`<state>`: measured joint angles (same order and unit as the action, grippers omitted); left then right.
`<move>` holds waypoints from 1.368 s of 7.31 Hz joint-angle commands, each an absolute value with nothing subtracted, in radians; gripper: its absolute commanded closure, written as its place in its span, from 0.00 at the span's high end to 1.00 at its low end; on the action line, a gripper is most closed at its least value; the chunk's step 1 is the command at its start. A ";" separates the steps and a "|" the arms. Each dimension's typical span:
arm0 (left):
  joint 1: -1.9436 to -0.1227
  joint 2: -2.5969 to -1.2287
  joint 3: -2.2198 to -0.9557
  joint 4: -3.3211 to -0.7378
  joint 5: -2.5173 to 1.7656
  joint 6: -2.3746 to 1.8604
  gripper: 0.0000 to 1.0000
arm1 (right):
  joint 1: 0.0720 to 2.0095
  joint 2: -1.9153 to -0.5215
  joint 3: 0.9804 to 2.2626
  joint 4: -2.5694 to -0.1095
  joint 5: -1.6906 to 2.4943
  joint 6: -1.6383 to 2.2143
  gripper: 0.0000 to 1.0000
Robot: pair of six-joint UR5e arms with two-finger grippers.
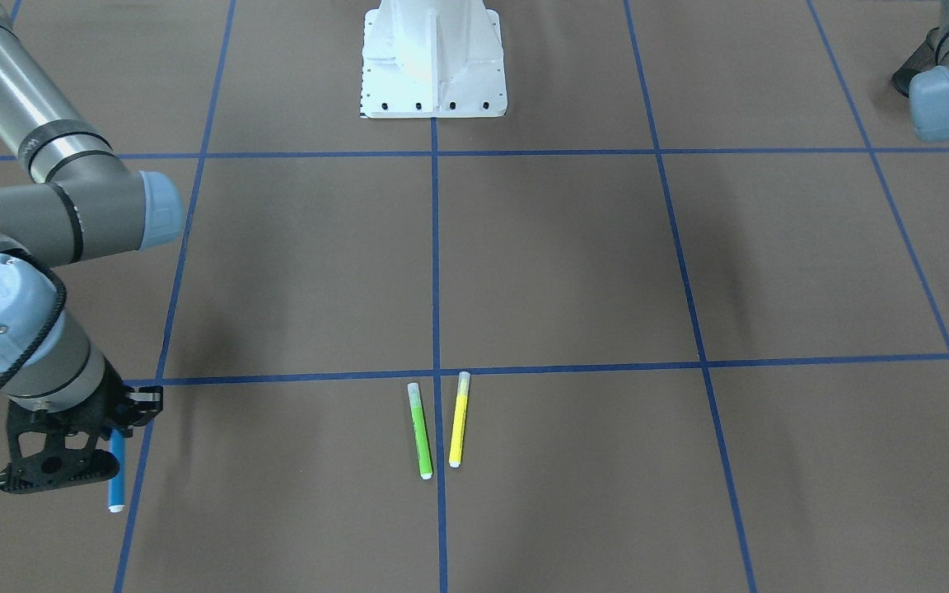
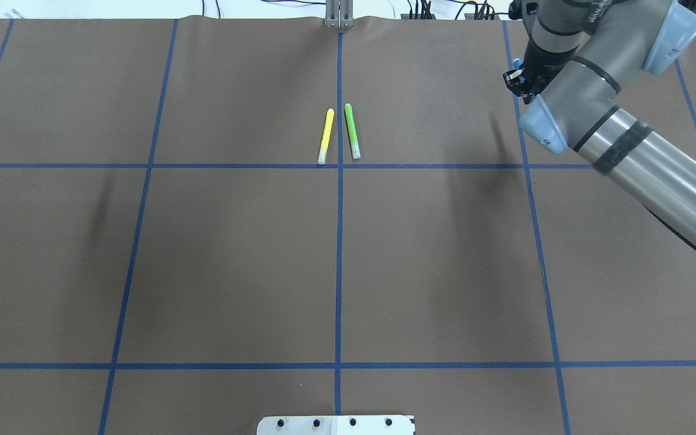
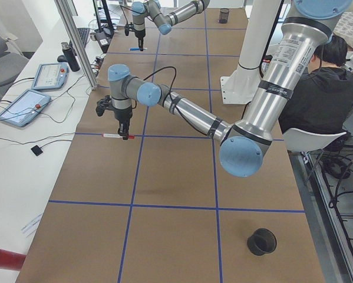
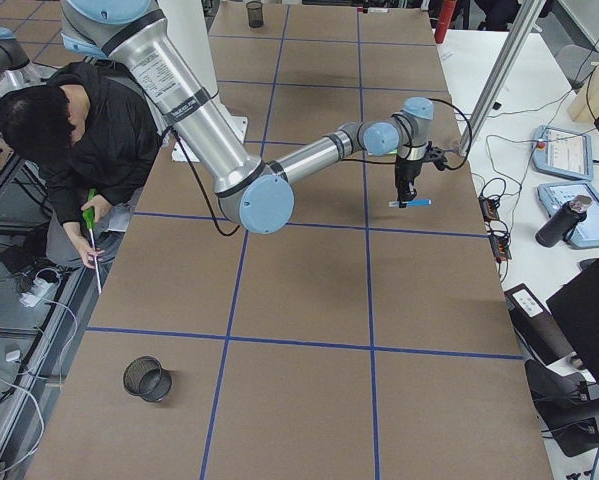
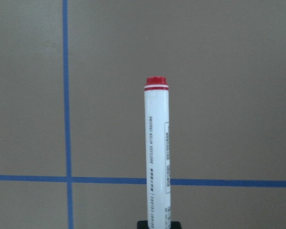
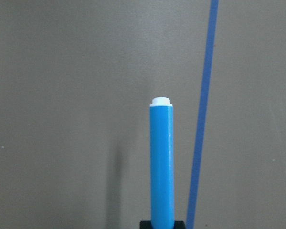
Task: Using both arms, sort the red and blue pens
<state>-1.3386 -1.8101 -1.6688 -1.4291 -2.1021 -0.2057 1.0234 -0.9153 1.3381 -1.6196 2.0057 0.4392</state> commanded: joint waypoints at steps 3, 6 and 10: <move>-1.587 -1.576 -1.667 -1.431 -2.100 0.076 0.00 | 1.185 -1.057 1.468 -1.879 2.025 0.042 0.00; -1.656 -1.511 -1.750 -1.214 -2.092 0.268 0.00 | 1.190 -1.198 1.687 -1.980 2.069 -0.063 0.00; -1.654 -1.374 -1.824 -0.942 -2.049 0.259 0.00 | 1.189 -1.275 1.747 -1.988 2.160 -0.064 0.00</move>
<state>-1.6532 -1.4577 -1.7910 -0.9798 -2.0495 0.2600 1.1895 -1.2629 1.7398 -1.9816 2.1431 -0.0634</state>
